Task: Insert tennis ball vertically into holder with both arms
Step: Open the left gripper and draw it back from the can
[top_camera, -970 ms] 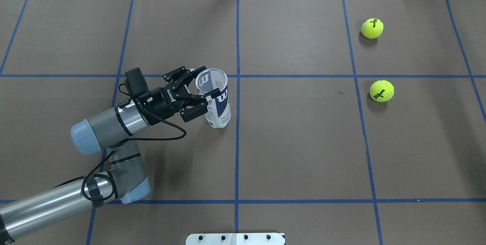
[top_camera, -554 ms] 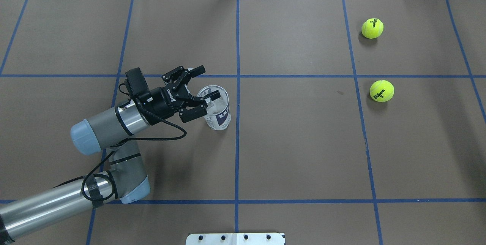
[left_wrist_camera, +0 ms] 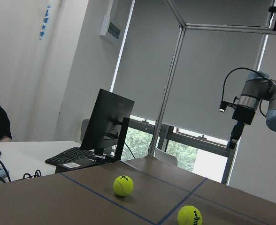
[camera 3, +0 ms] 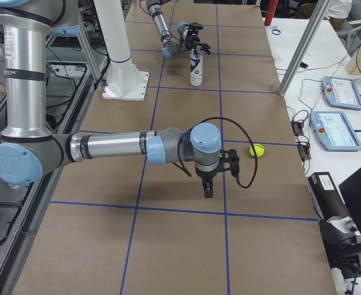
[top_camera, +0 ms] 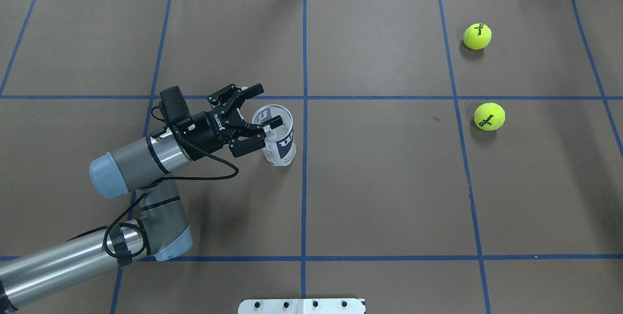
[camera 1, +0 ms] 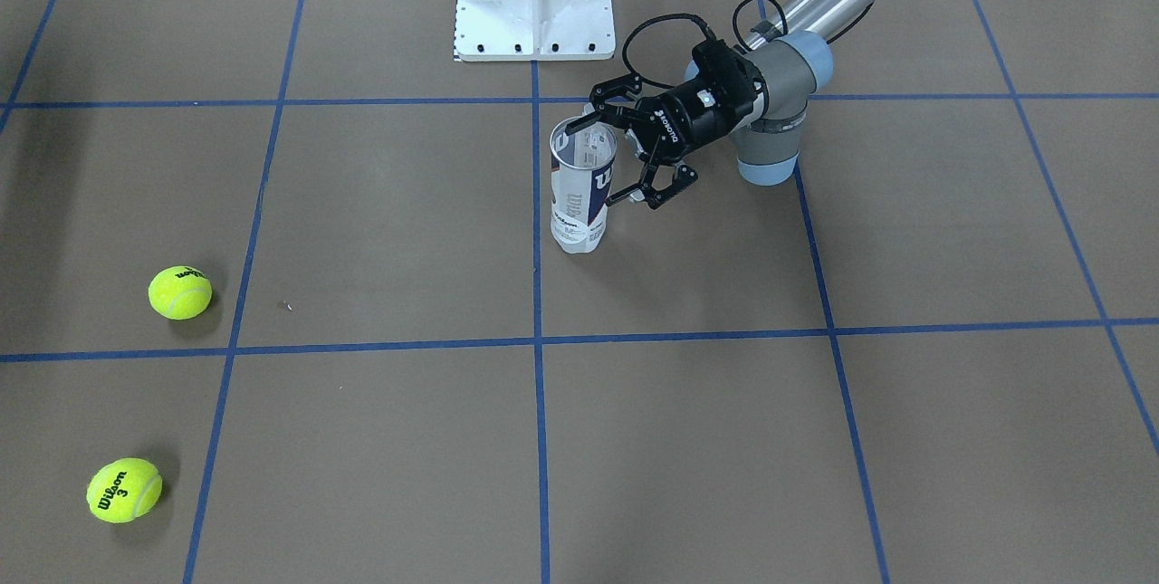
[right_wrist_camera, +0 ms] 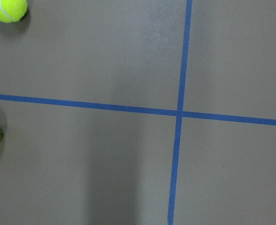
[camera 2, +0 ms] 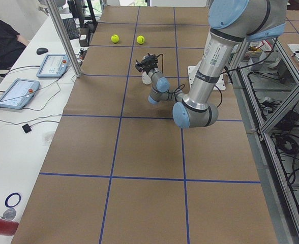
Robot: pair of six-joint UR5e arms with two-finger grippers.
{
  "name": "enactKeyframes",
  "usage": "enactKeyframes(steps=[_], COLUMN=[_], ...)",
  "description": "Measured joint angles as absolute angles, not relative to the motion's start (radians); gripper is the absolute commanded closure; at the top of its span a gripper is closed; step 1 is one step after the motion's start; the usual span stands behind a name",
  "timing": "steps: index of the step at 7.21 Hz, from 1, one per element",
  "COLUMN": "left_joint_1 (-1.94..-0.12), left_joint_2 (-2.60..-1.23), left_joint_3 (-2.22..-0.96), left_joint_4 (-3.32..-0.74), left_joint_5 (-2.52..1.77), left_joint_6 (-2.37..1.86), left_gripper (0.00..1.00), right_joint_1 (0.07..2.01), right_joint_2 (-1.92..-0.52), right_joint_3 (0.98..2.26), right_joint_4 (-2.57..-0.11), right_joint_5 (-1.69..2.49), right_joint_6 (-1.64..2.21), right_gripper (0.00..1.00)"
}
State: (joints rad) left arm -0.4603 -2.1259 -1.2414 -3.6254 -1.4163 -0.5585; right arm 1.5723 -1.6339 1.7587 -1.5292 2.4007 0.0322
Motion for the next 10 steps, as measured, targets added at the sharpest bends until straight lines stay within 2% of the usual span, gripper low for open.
enactKeyframes(steps=[3, 7, 10], left_joint_1=[-0.485, -0.593, -0.595], left_joint_2=[-2.093, -1.946, -1.913], left_joint_3=[-1.303, -1.405, -1.411], left_joint_4=[-3.624, -3.555, -3.471], left_joint_5=[-1.431, -1.641, -1.721], left_joint_6=[-0.56, -0.564, -0.56], left_gripper=[0.01, 0.01, 0.01], right_joint_1=[1.572, 1.572, 1.57], right_joint_2=[-1.634, -1.634, -1.626], right_joint_3=[1.755, 1.756, 1.756], right_joint_4=[-1.529, -1.529, -1.531], right_joint_5=[2.4, 2.396, 2.339], right_joint_6=[0.032, 0.033, 0.035], right_gripper=[0.01, 0.01, 0.01])
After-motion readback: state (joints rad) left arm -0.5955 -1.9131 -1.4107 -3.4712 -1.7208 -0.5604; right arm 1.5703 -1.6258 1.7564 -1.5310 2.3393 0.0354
